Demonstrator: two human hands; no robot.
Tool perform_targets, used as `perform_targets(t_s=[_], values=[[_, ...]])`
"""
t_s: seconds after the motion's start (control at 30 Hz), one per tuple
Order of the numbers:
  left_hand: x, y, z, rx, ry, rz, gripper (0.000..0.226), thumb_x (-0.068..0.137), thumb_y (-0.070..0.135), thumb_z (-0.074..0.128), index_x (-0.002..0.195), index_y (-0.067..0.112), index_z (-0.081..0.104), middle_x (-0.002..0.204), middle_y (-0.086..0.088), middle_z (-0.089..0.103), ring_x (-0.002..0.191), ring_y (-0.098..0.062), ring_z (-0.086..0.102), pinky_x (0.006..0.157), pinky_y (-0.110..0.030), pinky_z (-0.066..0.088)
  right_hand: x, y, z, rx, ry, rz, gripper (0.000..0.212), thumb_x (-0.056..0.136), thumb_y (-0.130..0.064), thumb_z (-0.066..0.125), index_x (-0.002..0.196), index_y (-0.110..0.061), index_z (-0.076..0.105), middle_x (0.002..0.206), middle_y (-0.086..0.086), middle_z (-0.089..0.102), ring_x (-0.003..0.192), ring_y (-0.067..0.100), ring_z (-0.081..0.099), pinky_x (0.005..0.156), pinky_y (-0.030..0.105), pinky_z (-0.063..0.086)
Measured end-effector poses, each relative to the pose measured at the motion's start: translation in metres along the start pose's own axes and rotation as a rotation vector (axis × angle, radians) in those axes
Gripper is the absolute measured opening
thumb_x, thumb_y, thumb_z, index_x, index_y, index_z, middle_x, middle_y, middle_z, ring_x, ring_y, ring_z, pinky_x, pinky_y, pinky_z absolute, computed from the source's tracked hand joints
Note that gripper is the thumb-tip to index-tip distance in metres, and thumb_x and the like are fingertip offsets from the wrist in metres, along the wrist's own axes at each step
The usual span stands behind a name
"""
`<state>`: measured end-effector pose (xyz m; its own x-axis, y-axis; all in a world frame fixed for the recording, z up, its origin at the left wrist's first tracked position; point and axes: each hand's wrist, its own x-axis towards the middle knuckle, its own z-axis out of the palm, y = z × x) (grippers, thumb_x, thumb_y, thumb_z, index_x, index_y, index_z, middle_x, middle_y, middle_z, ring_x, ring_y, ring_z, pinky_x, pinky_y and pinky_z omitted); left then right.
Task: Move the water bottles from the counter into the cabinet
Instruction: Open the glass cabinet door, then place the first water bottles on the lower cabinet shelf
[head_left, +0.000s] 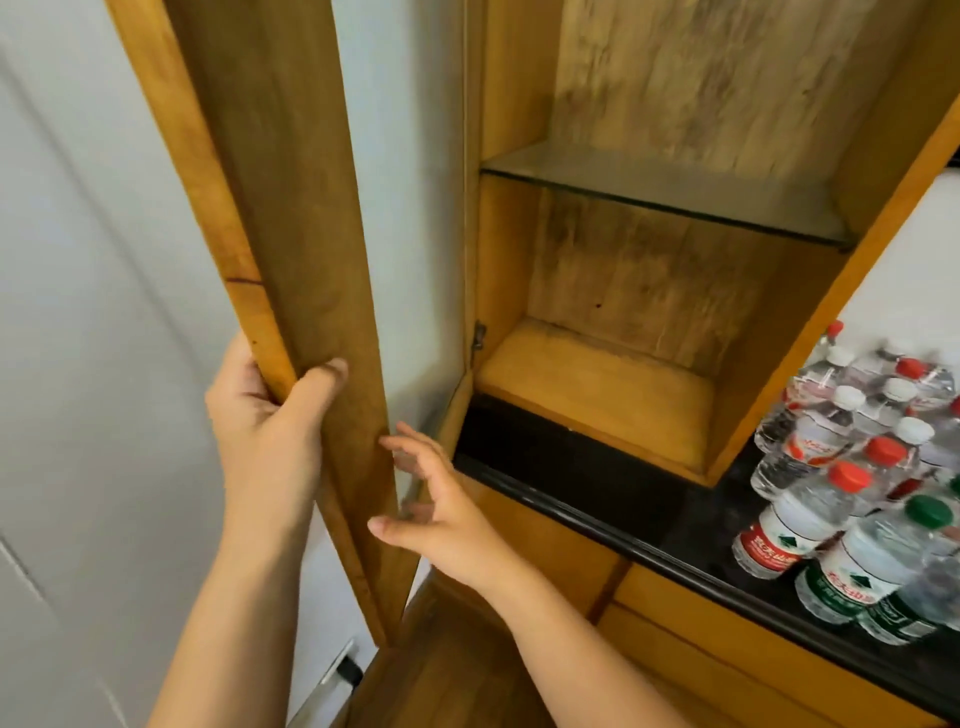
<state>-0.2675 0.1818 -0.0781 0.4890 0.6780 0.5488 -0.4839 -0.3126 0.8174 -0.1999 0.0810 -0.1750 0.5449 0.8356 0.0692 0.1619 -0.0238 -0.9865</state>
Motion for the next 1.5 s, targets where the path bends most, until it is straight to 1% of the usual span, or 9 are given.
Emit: perform_targets(t_s=[0.2, 0.5, 0.87, 1.03, 1.13, 1.2, 1.27, 1.4, 1.5], values=[[0.016, -0.014, -0.037, 0.007, 0.211, -0.043, 0.014, 0.087, 0.022, 0.058, 0.088, 0.035, 0.062, 0.082, 0.020, 0.070, 0.084, -0.004, 0.065, 0.076, -0.022, 0.053, 0.038, 0.002, 0.039, -0.019, -0.037, -0.029, 0.061, 0.081, -0.026, 0.066, 0.119, -0.064, 0.035, 0.143, -0.028, 0.021, 0.136, 0.002, 0.024, 0.112, 0.039, 0.032], [0.056, -0.031, -0.078, -0.096, 0.180, -0.046, 0.018, 0.086, 0.012, 0.055, 0.099, 0.022, 0.059, 0.088, 0.015, 0.073, 0.087, -0.003, 0.066, 0.077, -0.019, 0.051, 0.075, 0.001, 0.068, -0.012, -0.077, -0.028, 0.066, 0.082, -0.016, 0.066, 0.136, -0.041, 0.037, 0.134, -0.028, 0.021, 0.128, -0.005, 0.026, 0.113, 0.036, 0.031], [0.067, -0.036, -0.092, 0.000, 0.198, 0.015, 0.015, 0.087, 0.013, 0.057, 0.095, 0.025, 0.058, 0.088, 0.015, 0.067, 0.087, -0.004, 0.061, 0.081, -0.023, 0.048, 0.092, 0.004, 0.078, -0.013, -0.073, -0.026, 0.065, 0.082, -0.018, 0.066, 0.134, -0.044, 0.037, 0.134, -0.029, 0.022, 0.118, -0.017, 0.030, 0.112, 0.029, 0.030], [0.042, -0.042, -0.084, 0.139, 0.342, 0.154, 0.044, 0.085, -0.002, 0.050, 0.127, 0.004, 0.039, 0.131, -0.017, 0.048, 0.125, -0.024, 0.046, 0.104, -0.033, 0.038, 0.084, 0.008, 0.071, 0.046, -0.046, -0.022, 0.064, 0.083, -0.016, 0.064, 0.132, -0.047, 0.038, 0.139, -0.026, 0.025, 0.125, -0.008, 0.031, 0.103, 0.020, 0.033], [0.014, -0.049, -0.083, 0.350, 0.425, 0.324, 0.047, 0.082, 0.002, 0.052, 0.125, 0.017, 0.042, 0.138, -0.020, 0.041, 0.134, -0.027, 0.036, 0.110, -0.039, 0.030, 0.065, 0.015, 0.054, 0.070, 0.006, -0.003, 0.059, 0.085, -0.015, 0.062, 0.125, -0.052, 0.040, 0.134, -0.027, 0.032, 0.119, -0.013, 0.037, 0.093, 0.011, 0.039], [-0.003, -0.056, -0.075, 0.385, 0.330, 0.432, 0.039, 0.083, 0.000, 0.051, 0.116, 0.019, 0.049, 0.129, -0.017, 0.047, 0.127, -0.033, 0.040, 0.107, -0.052, 0.031, 0.046, 0.020, 0.037, 0.053, 0.059, 0.029, 0.053, 0.087, -0.015, 0.060, 0.121, -0.051, 0.043, 0.125, -0.030, 0.040, 0.114, -0.014, 0.042, 0.086, 0.007, 0.042], [-0.021, -0.063, -0.053, 0.308, 0.145, 0.412, 0.035, 0.085, -0.004, 0.048, 0.109, 0.022, 0.053, 0.117, -0.005, 0.053, 0.115, -0.030, 0.050, 0.099, -0.049, 0.040, 0.019, 0.028, 0.018, 0.011, 0.152, 0.071, 0.045, 0.089, -0.014, 0.058, 0.119, -0.045, 0.049, 0.116, -0.028, 0.051, 0.107, -0.010, 0.051, 0.082, 0.006, 0.044], [-0.065, -0.078, 0.001, 0.071, -0.201, 0.005, 0.040, 0.090, 0.003, 0.046, 0.109, 0.037, 0.051, 0.093, 0.010, 0.066, 0.075, -0.012, 0.063, 0.070, -0.023, 0.049, -0.050, 0.043, -0.018, -0.073, 0.396, 0.105, 0.031, 0.090, -0.008, 0.055, 0.112, -0.029, 0.059, 0.102, -0.015, 0.062, 0.098, -0.001, 0.058, 0.082, 0.005, 0.045], [-0.108, -0.096, 0.040, 0.002, -0.424, -0.209, 0.033, 0.094, 0.003, 0.043, 0.110, 0.030, 0.052, 0.086, 0.007, 0.069, 0.062, -0.008, 0.059, 0.057, -0.013, 0.046, -0.110, 0.059, -0.044, -0.132, 0.580, 0.140, 0.028, 0.089, -0.007, 0.056, 0.108, -0.028, 0.061, 0.098, -0.017, 0.062, 0.094, -0.003, 0.060, 0.085, 0.007, 0.045]])
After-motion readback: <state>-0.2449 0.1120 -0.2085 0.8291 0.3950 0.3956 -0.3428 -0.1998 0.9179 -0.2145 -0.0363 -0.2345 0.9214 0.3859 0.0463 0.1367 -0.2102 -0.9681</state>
